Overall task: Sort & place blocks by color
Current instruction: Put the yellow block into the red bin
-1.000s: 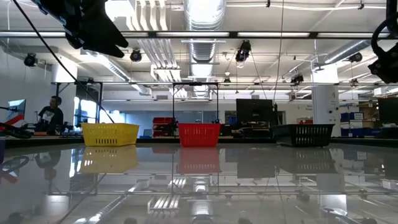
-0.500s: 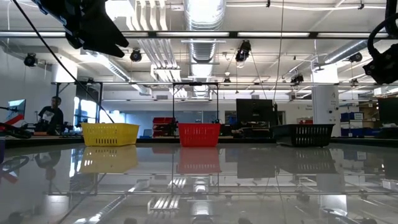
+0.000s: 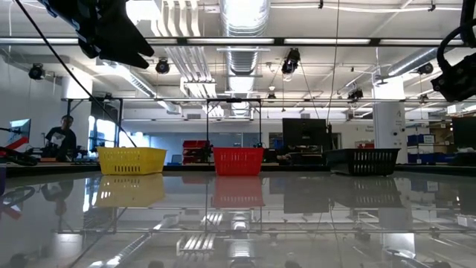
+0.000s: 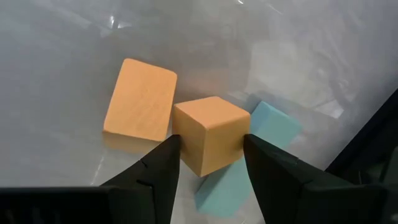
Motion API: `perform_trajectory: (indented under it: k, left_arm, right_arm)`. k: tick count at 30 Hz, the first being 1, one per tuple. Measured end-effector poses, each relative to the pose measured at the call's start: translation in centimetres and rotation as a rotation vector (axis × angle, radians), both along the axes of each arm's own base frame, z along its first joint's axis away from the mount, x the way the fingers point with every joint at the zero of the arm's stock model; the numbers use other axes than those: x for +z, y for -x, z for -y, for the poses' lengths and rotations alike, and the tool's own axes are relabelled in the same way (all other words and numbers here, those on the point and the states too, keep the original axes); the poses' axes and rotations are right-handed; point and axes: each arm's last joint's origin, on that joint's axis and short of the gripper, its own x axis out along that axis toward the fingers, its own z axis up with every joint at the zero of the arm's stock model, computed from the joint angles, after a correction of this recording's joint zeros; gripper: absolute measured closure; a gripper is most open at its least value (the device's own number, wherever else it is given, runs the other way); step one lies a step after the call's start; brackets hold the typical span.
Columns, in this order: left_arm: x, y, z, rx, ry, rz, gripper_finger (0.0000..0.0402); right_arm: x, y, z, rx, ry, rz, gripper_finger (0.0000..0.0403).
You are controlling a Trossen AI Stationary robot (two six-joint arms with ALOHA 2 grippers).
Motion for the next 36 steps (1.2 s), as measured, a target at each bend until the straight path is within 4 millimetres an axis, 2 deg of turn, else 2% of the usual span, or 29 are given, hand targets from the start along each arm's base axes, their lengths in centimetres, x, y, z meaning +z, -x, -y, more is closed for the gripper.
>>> perform_trajectory:
  k: [6,14,20,24,32,36]
  left_arm:
    - [0.1,-0.02,0.01,0.0,0.001,0.003,0.013]
    - [0.09,-0.03,0.01,0.001,0.0,0.003,0.013]
    - [0.09,-0.02,0.01,0.001,0.0,0.003,0.013]
    - [0.1,-0.03,0.01,0.0,0.0,0.004,0.013]
    - [0.05,-0.09,0.03,0.0,-0.001,0.001,0.013]
    - [0.02,-0.1,0.04,0.0,-0.001,-0.001,0.013]
  right_arm:
    - [0.21,0.08,0.05,-0.001,-0.003,0.004,0.0233]
    - [0.24,0.1,0.09,0.004,0.002,0.007,0.0197]
    - [-0.05,-0.09,0.1,0.03,0.032,0.028,0.0191]
    - [-0.11,-0.15,0.09,0.04,0.039,0.036,0.0206]
    - [-0.11,-0.2,0.1,0.045,0.046,0.046,0.0277]
    - [-0.19,-0.24,0.11,0.046,0.049,0.057,0.028]
